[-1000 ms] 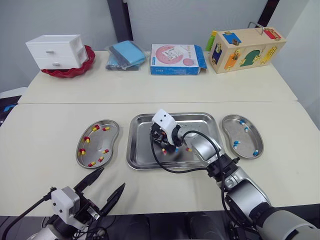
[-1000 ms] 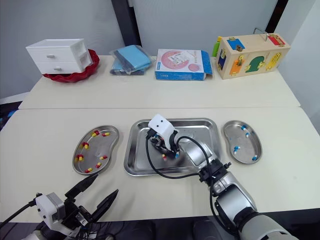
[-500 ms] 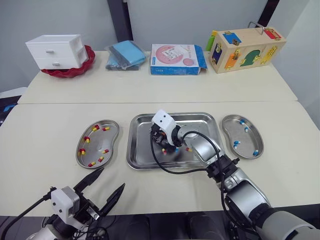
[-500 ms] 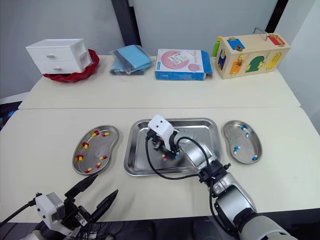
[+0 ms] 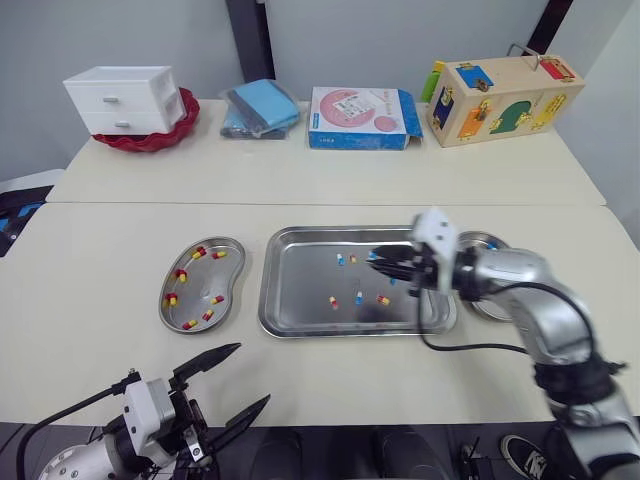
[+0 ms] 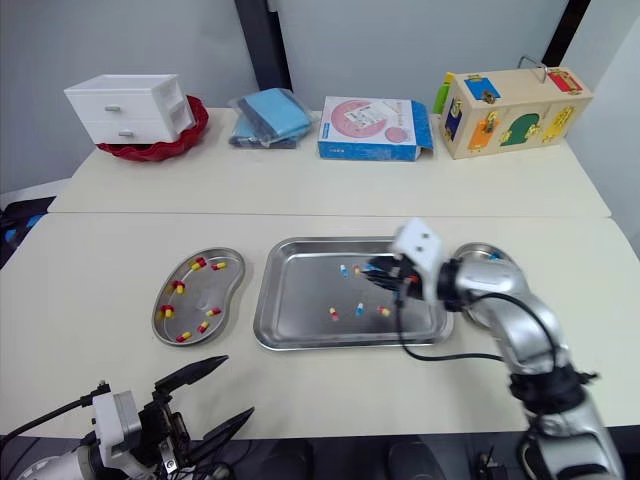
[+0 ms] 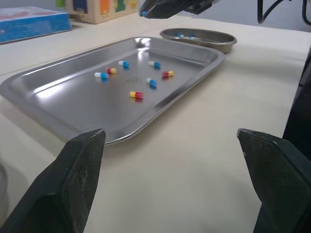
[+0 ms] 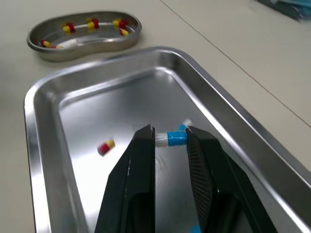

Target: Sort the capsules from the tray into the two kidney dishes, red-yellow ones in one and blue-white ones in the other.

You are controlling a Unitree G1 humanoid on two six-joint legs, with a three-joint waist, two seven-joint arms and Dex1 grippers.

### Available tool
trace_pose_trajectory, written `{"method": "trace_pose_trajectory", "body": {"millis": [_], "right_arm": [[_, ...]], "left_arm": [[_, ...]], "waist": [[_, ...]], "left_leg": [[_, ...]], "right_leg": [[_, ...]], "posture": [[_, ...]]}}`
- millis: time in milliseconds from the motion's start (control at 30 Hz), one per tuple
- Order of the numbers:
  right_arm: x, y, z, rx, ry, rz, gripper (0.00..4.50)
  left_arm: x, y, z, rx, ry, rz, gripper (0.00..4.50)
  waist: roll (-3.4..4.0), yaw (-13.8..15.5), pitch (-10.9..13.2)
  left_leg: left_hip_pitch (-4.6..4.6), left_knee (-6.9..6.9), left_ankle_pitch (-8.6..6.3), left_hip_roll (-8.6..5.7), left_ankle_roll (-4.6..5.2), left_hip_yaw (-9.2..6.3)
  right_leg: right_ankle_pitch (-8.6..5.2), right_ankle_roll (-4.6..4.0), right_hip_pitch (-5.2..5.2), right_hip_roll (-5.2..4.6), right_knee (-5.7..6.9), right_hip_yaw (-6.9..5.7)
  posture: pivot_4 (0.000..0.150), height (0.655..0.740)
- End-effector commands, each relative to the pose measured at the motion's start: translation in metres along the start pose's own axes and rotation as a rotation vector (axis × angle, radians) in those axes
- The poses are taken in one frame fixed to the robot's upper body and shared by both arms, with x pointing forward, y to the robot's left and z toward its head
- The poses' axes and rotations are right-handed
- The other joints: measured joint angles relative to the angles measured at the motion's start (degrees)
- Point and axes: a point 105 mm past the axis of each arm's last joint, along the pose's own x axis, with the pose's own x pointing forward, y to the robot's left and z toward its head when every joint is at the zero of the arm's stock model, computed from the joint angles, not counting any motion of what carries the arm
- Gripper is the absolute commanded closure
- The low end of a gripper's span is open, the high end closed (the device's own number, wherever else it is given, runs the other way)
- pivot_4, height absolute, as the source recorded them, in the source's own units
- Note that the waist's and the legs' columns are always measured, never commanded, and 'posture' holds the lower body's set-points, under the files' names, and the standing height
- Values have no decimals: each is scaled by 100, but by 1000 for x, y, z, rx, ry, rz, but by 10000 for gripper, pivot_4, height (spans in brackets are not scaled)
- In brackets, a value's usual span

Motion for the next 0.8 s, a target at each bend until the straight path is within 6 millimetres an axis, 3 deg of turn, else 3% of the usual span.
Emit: {"method": "trace_pose_trajectory", "body": {"millis": [33,233,400,633,700,800], "right_arm": [[-44,-13,5,-11,-5,-78,38461],[-93,-36,-29,60,119,-247,38461],[-105,-44,-54,109,167,-334,38461],[-114,-53,-71,132,204,-396,38461],[-116,-55,-73,131,216,-405,31119],[-119,-57,-77,132,228,-414,23957]], "left_arm": [[3,-6,6,6,-31,-74,0],[2,-12,5,29,-26,-169,0],[4,-7,6,27,-32,-168,0],[5,-4,7,29,-37,-165,0],[6,-3,7,32,-41,-164,0],[8,-3,9,32,-46,-163,0]], "waist": [[1,21,0],[0,17,0],[0,20,0],[0,25,0],[0,24,0],[0,26,0]], "left_leg": [[0,0,0,0,0,0],[6,0,-1,0,2,6],[8,4,-1,-1,2,9],[8,3,-1,-1,2,11],[8,3,-1,-2,2,11],[8,3,-1,-1,2,11]], "right_leg": [[0,0,1,0,0,0],[0,0,6,0,-5,6],[0,0,8,0,-2,10],[0,1,9,0,-2,12],[0,1,9,0,-2,13],[0,1,9,0,-2,12]], "posture": [[1500,7400],[1500,7400],[1500,7400],[1500,7400],[1500,7400],[1500,7400]]}}
